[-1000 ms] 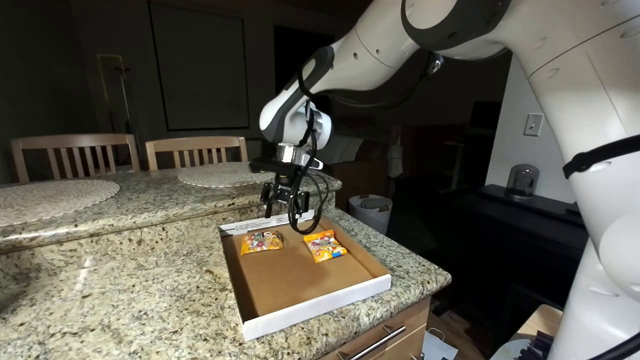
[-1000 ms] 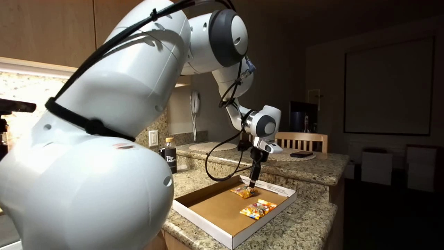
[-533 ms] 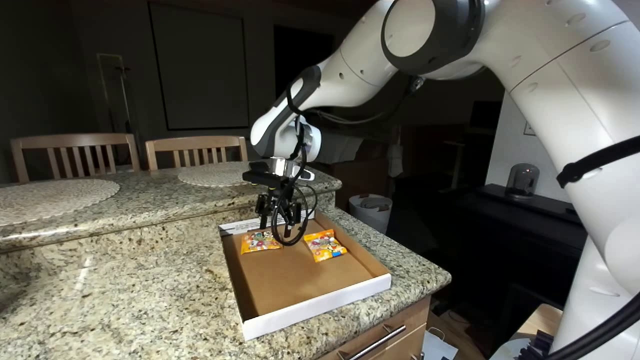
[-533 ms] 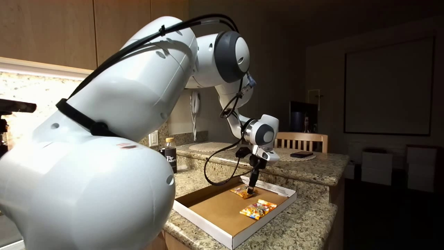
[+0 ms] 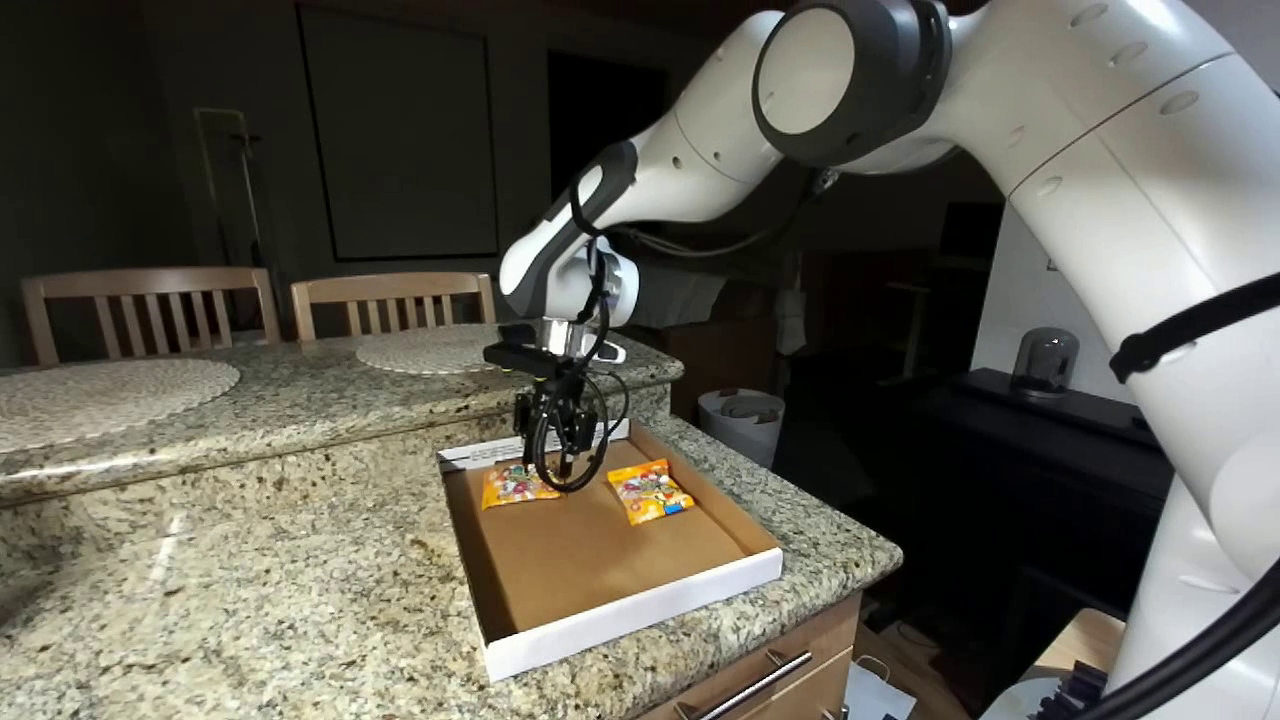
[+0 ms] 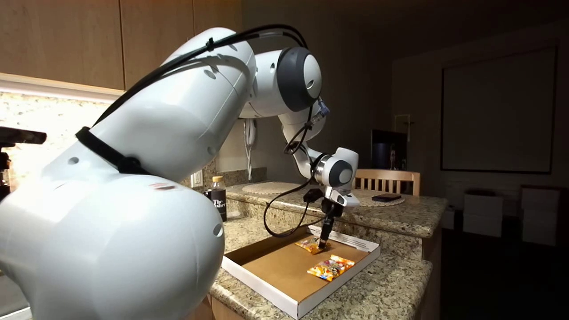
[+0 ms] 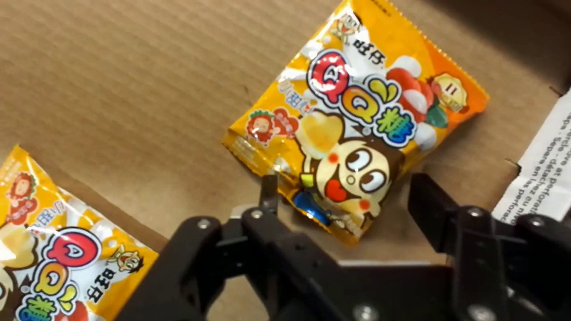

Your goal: Remove the objects from the box

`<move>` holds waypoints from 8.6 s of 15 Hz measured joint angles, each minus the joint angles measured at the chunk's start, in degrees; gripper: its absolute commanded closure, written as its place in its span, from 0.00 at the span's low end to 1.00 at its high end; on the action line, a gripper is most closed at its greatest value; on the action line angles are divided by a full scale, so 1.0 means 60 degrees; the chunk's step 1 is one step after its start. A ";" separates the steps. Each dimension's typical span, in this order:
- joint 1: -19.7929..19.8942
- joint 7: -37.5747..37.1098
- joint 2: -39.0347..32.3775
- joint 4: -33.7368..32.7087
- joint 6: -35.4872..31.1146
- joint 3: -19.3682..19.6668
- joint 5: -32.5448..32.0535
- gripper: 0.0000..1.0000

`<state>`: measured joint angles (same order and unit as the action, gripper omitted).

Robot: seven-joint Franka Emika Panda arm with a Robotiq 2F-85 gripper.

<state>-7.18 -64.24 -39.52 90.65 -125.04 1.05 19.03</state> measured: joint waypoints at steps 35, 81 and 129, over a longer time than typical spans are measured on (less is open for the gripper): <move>-0.0713 -0.0268 0.2611 0.0458 0.0759 -0.0351 -0.2777 0.98; 0.0708 0.0618 0.3050 0.4883 0.1257 -0.0165 -0.0314 0.00; 0.0562 -0.0783 0.3097 0.5326 -0.0046 0.0527 -0.0375 0.32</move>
<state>-3.81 -68.94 -20.94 122.61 -125.31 4.22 16.78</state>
